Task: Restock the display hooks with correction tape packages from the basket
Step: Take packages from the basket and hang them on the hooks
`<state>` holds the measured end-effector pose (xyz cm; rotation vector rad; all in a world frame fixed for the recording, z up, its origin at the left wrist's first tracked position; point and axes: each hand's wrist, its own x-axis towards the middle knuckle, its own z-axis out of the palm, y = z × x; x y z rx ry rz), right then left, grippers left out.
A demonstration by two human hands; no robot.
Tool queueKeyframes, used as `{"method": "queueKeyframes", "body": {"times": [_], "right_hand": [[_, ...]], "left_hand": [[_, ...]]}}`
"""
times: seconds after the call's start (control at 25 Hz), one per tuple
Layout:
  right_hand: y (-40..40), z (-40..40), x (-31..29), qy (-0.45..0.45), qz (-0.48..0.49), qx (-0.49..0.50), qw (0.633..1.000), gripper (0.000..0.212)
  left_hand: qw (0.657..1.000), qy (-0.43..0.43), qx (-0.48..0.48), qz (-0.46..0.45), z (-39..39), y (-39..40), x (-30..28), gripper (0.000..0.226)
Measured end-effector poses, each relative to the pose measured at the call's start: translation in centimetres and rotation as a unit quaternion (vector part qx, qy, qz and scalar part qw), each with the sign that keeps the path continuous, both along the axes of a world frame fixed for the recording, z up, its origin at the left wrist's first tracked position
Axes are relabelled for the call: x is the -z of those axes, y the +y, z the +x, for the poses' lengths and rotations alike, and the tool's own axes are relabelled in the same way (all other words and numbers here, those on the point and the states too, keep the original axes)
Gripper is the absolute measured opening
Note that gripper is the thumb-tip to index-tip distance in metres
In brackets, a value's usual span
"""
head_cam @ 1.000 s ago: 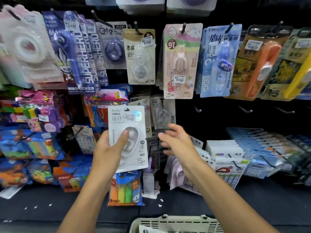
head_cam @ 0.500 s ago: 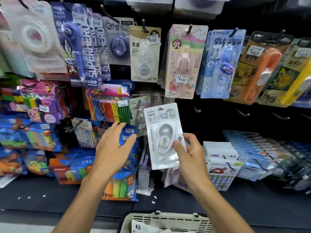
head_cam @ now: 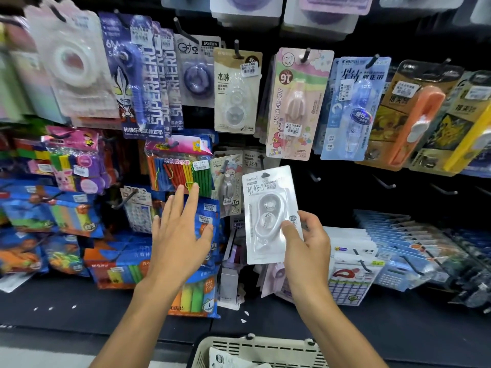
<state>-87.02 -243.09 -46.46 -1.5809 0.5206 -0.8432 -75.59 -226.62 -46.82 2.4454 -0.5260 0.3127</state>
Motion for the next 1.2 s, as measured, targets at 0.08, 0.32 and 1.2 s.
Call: {"method": "queueKeyframes", "body": {"times": [0.08, 0.32, 1.2], "right_hand": [[-0.2, 0.3, 0.1, 0.012, -0.014, 0.013, 1.000, 0.017], [-1.3, 4.2, -0.9, 0.059, 0.161, -0.120, 0.978, 0.067], [0.7, -15.9, 32.0, 0.592, -0.505, -0.378, 0.502, 0.136]], "left_hand": [[0.998, -0.050, -0.032, 0.014, -0.2, 0.0, -0.1, 0.086], [0.993, -0.103, -0.065, -0.004, -1.0, 0.2, -0.6, 0.089], [0.801, 0.228, 0.270, 0.483, -13.4, -2.5, 22.7, 0.089]]}}
